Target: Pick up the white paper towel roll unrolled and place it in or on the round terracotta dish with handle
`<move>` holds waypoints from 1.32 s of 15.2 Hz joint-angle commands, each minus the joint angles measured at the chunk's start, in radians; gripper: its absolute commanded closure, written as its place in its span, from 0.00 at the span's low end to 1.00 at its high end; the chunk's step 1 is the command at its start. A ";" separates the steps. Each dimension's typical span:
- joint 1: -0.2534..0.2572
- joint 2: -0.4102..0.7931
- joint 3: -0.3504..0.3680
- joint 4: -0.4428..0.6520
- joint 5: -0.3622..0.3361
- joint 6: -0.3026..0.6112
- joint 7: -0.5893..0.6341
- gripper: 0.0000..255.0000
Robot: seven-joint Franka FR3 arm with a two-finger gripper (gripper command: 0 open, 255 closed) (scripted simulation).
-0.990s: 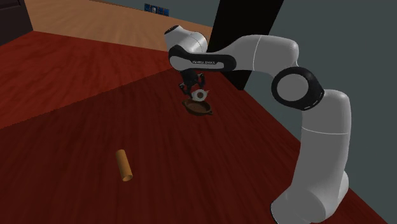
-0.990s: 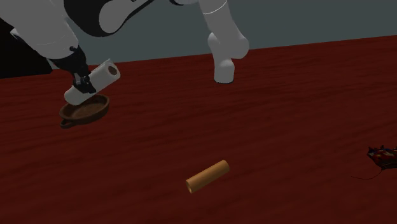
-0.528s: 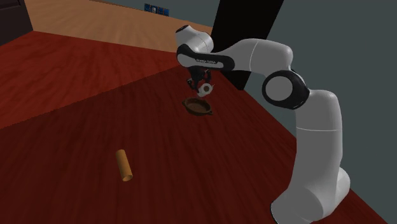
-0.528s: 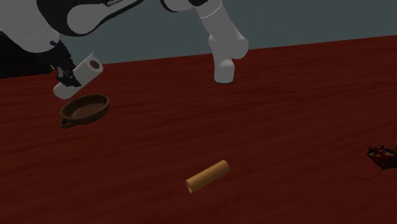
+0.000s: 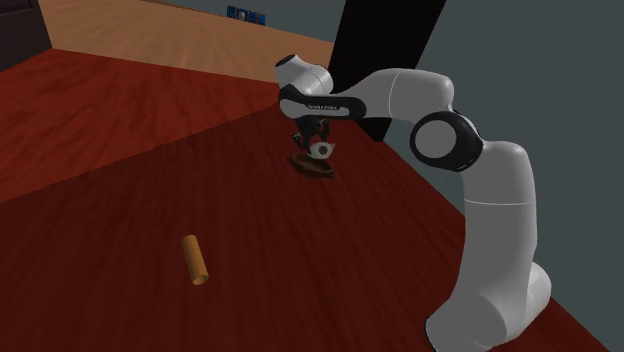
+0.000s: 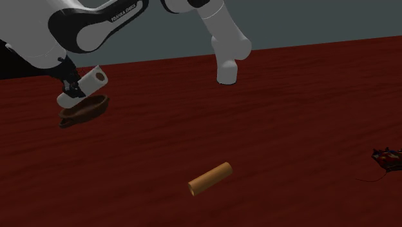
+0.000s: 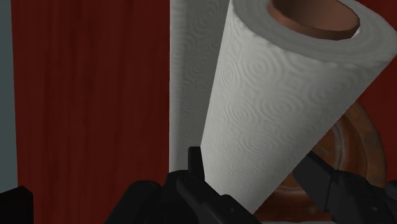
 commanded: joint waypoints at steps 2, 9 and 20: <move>-0.006 0.004 0.000 -0.033 -0.002 0.032 0.017 1.00; -0.012 0.019 -0.001 -0.067 -0.009 0.073 0.041 1.00; -0.013 0.019 0.001 -0.067 -0.010 0.072 0.042 0.00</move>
